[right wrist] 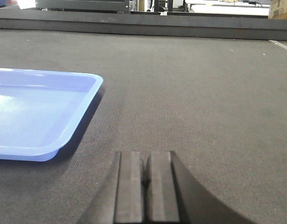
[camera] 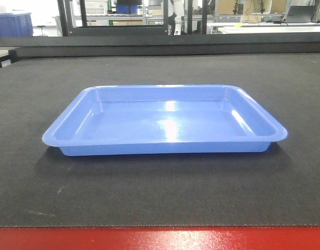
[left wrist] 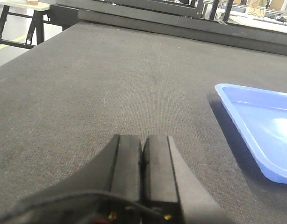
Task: Grab blue tray and place on right shelf
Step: 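Move both grippers toward the short ends of the blue tray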
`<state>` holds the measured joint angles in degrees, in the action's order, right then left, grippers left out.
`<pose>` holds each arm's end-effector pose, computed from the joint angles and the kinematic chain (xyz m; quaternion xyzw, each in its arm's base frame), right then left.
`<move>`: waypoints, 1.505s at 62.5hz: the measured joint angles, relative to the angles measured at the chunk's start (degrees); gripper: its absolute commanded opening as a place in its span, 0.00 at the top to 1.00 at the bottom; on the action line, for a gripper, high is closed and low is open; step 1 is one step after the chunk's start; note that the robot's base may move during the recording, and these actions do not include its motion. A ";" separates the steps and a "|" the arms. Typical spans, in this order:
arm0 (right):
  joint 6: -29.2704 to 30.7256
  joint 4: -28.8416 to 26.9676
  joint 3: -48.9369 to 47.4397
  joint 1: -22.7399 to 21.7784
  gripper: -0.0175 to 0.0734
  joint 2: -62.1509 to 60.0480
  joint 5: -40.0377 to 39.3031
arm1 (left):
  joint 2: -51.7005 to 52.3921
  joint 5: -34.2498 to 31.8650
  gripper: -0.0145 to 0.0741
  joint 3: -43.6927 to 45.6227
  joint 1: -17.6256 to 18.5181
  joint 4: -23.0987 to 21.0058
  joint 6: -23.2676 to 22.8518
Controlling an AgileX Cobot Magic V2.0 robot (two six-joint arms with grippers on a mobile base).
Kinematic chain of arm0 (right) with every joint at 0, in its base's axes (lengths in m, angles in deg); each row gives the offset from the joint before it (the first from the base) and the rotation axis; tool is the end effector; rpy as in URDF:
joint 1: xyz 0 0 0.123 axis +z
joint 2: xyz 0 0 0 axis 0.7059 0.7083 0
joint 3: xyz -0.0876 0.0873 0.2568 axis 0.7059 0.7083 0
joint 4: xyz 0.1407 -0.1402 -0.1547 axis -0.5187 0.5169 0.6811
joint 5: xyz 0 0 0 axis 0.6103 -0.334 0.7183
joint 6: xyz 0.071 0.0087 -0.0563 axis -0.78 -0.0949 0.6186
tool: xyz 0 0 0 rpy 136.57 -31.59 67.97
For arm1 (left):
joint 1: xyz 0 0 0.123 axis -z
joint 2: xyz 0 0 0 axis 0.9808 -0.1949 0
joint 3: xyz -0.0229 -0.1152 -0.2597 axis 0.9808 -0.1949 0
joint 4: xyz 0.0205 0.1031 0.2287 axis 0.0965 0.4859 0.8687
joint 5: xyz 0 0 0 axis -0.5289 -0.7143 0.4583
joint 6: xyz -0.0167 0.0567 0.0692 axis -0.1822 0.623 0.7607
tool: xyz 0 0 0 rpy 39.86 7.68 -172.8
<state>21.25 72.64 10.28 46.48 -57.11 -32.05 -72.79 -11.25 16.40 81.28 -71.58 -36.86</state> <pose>0.0568 0.0028 0.1927 0.0031 0.7256 0.0309 0.6875 0.0565 -0.0033 0.1913 -0.0287 0.7292 -0.0631 0.6808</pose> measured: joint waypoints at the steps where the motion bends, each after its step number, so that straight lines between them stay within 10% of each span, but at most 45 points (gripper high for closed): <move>1: 0.00 0.00 0.00 0.00 0.75 0.00 0.00 | 0.00 0.00 0.89 0.00 0.00 0.00 0.00; 59: -1.61 -3.25 -1.21 0.00 0.75 0.00 -5.67 | 0.00 -6.61 0.89 0.00 0.00 -0.50 0.00; 74: -2.20 -6.02 -19.26 0.00 0.74 1.20 5.28 | -6.75 7.50 0.88 18.58 0.00 3.88 0.00; 91: -2.20 -6.02 -27.43 0.00 0.10 17.55 9.92 | -27.73 20.08 0.41 38.60 3.03 4.81 0.60; 94: -2.20 -6.02 -27.43 0.00 0.11 20.55 9.92 | -30.44 20.66 0.32 39.03 4.70 4.81 0.97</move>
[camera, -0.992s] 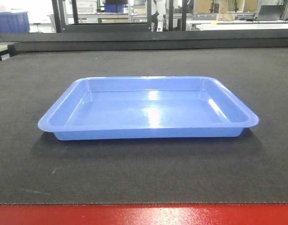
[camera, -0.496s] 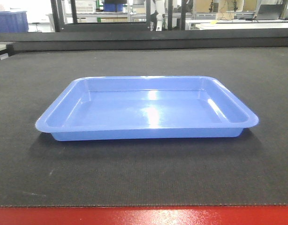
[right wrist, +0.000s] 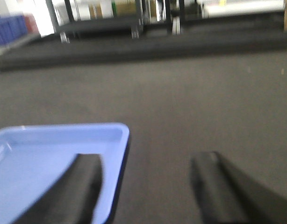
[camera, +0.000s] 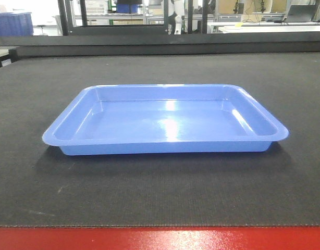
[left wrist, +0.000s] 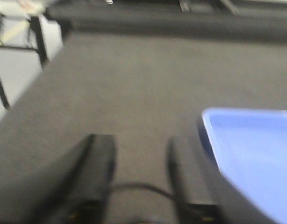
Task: Grab blue tray and place on right shelf
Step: 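Move both grippers toward the short ends of the blue tray, then lower both grippers and pinch the tray's opposite rims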
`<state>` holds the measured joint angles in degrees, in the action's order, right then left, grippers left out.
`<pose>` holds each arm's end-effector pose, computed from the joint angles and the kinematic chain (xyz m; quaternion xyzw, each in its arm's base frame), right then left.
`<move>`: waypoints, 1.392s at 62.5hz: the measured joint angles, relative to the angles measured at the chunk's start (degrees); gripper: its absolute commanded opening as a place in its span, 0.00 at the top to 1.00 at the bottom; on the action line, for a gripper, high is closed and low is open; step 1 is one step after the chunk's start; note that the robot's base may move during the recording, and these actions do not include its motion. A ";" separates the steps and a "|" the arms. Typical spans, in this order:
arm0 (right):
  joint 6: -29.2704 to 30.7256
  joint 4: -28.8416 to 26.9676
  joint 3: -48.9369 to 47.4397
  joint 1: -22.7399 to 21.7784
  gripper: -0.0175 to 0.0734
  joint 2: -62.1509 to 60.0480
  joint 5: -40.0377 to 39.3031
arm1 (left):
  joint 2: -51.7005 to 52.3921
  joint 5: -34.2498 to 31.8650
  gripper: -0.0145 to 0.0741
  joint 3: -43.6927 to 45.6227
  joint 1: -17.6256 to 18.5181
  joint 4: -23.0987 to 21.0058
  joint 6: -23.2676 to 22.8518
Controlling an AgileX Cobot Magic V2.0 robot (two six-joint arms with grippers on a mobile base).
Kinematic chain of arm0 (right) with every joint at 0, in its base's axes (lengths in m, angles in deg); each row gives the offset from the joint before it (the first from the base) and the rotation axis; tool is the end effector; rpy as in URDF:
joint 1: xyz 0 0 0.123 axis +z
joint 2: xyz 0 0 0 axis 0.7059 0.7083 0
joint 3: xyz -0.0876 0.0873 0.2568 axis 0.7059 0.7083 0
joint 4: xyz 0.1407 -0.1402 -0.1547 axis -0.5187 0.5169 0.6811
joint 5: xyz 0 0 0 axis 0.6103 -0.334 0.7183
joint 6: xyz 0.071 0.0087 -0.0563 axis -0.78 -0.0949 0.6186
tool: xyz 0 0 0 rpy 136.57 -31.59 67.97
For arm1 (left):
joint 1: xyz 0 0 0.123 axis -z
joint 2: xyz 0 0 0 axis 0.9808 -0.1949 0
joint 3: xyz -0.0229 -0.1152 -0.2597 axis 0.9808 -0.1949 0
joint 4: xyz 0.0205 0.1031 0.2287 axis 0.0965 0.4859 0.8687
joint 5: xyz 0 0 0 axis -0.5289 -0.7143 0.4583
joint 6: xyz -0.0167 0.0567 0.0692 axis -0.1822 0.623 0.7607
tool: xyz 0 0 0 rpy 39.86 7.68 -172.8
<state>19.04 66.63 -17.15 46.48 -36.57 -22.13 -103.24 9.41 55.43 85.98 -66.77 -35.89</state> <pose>0.0801 0.0078 0.3150 0.0373 0.7406 0.0933 0.6643 0.1010 -0.0120 0.3476 0.0348 0.7970 -0.0448 0.6013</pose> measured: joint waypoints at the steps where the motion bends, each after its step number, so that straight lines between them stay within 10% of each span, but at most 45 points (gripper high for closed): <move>1: 0.00 0.00 -0.11 0.00 0.12 1.26 0.00 | -0.65 0.25 0.30 0.10 0.73 0.00 0.01; 29: 0.00 0.00 -24.22 17.71 0.14 33.56 10.70 | -24.40 5.38 0.28 14.17 19.80 -0.93 3.11; 54: -12.55 15.69 -51.37 18.37 0.14 63.59 34.69 | -56.42 27.60 0.28 41.30 20.19 4.60 -10.61; 87: -19.62 19.17 -55.46 15.87 0.14 80.21 34.77 | -76.05 27.46 0.28 47.36 17.27 3.98 -16.08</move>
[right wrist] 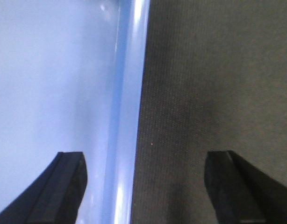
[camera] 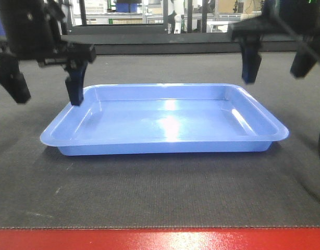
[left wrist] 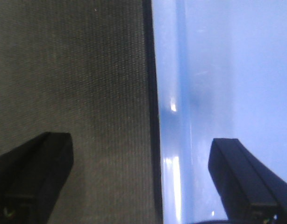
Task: Grab blue tray and place on right shelf
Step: 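Lower both grippers and pinch the tray's opposite rims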
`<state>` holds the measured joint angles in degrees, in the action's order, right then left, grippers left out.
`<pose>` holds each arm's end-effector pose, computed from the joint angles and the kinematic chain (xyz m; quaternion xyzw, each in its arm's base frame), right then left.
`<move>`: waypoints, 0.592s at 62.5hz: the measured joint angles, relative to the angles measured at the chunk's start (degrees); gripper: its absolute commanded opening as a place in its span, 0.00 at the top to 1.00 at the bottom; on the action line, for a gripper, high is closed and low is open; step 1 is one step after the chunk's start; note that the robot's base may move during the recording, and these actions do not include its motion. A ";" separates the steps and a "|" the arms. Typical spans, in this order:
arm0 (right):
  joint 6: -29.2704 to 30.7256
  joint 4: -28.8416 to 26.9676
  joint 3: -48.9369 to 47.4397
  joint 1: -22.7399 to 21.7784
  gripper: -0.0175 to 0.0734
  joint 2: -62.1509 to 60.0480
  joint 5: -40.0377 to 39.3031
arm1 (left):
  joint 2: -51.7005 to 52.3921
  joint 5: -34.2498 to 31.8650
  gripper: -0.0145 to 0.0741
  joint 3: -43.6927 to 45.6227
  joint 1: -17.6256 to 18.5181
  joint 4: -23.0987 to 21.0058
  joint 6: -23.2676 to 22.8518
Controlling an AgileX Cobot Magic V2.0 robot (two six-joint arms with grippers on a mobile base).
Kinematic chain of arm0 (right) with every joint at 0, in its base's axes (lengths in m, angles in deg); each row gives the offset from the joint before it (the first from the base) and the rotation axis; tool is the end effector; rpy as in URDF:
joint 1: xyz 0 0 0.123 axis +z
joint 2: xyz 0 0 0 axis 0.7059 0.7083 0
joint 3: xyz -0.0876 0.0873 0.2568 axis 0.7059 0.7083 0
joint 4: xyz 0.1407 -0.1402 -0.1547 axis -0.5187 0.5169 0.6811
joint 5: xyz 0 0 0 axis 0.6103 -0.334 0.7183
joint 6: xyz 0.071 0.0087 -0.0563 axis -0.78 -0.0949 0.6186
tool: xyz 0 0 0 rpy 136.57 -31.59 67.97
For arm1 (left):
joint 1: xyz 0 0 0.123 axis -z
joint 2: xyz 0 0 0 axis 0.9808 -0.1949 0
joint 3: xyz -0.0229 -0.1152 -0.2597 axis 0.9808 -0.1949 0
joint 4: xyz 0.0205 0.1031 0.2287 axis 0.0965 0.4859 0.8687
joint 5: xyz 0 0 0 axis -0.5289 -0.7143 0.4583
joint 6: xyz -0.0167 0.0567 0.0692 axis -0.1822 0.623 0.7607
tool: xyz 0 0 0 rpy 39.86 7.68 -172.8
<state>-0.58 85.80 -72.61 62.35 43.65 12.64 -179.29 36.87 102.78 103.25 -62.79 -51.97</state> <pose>0.3595 0.1039 0.2726 -0.0180 0.9759 0.0129 0.2173 0.3569 -0.1554 0.2489 0.0674 0.9846 -0.0216 0.1596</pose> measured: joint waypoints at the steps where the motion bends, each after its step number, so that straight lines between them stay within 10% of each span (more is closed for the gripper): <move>1: -0.10 -0.11 0.00 0.01 0.14 0.38 -0.24 | -0.26 -0.27 0.28 0.00 -0.14 -0.26 -0.08; 37: -0.10 -1.23 -0.13 -0.25 0.15 9.42 -5.78 | -5.46 -3.65 0.34 0.05 -0.87 -3.60 -0.33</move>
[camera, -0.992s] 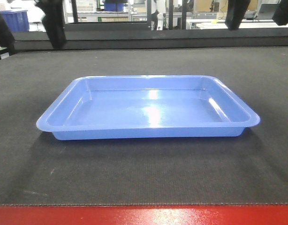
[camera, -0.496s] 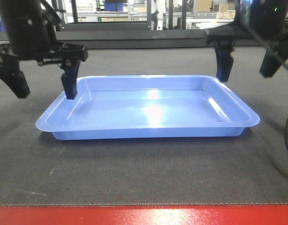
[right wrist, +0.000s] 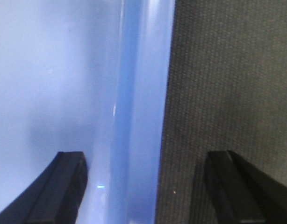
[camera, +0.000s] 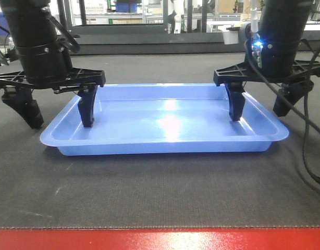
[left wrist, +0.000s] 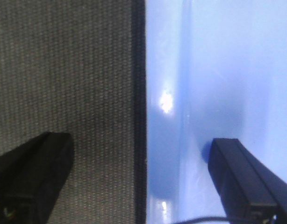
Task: Grab blue tray and place on right shelf
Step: 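Lower both grippers and pinch the tray's opposite rims, then lift the blue tray off the table with both grippers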
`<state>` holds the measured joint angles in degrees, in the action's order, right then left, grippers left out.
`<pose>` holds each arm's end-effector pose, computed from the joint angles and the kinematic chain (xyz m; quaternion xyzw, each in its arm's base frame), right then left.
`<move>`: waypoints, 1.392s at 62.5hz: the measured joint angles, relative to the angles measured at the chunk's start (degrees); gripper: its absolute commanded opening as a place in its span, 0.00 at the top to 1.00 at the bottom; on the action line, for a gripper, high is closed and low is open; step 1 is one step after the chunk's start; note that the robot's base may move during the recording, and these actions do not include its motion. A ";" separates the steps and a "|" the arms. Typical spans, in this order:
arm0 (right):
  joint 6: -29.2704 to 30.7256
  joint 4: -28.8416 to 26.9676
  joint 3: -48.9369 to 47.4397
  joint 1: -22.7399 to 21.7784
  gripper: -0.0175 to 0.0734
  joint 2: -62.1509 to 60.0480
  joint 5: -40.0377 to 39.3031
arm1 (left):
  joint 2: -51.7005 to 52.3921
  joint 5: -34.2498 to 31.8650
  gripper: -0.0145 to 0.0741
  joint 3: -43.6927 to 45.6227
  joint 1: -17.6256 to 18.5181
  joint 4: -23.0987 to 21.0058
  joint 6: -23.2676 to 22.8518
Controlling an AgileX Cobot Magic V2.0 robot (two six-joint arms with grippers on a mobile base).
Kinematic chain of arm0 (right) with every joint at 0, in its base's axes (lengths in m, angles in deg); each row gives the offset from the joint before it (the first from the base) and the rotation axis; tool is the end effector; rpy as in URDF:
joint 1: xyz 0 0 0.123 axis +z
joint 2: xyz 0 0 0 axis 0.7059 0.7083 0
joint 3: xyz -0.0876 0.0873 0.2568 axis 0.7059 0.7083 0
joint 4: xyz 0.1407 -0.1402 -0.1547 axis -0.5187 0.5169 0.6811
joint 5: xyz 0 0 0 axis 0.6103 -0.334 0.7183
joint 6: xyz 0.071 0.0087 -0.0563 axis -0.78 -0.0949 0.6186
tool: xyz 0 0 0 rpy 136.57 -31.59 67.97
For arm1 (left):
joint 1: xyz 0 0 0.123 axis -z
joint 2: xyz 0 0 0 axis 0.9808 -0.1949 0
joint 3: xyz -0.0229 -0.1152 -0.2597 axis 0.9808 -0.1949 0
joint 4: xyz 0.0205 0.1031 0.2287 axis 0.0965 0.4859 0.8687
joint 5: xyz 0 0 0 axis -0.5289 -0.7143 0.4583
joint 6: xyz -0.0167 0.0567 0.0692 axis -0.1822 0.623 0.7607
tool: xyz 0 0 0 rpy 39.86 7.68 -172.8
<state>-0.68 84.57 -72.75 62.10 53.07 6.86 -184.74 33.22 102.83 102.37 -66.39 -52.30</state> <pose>0.3865 0.1127 0.2126 -0.0160 0.9825 0.0157 0.1850 0.3719 -0.1607 0.2128 0.0445 0.9889 -0.0422 0.1353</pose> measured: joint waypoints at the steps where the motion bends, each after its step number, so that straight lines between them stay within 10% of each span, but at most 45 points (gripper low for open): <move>1: 0.00 0.00 -0.04 0.00 0.16 0.17 0.00 | 0.00 0.00 0.35 0.00 0.00 0.00 -0.11; 19: -0.24 -1.65 -0.65 0.00 0.77 1.17 -0.12 | 0.00 -0.38 0.84 0.09 0.00 -1.30 -0.11; 58: -0.50 -1.69 -1.84 0.10 0.74 -13.50 7.61 | 5.54 13.45 0.89 13.19 0.22 -2.46 1.22; 87: -1.19 -1.01 -1.60 2.46 0.74 -30.41 20.57 | 20.62 18.42 0.89 12.09 7.47 0.58 1.45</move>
<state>-1.87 83.55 -74.35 64.56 22.66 27.43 -164.13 51.64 114.92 109.85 -65.81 -50.85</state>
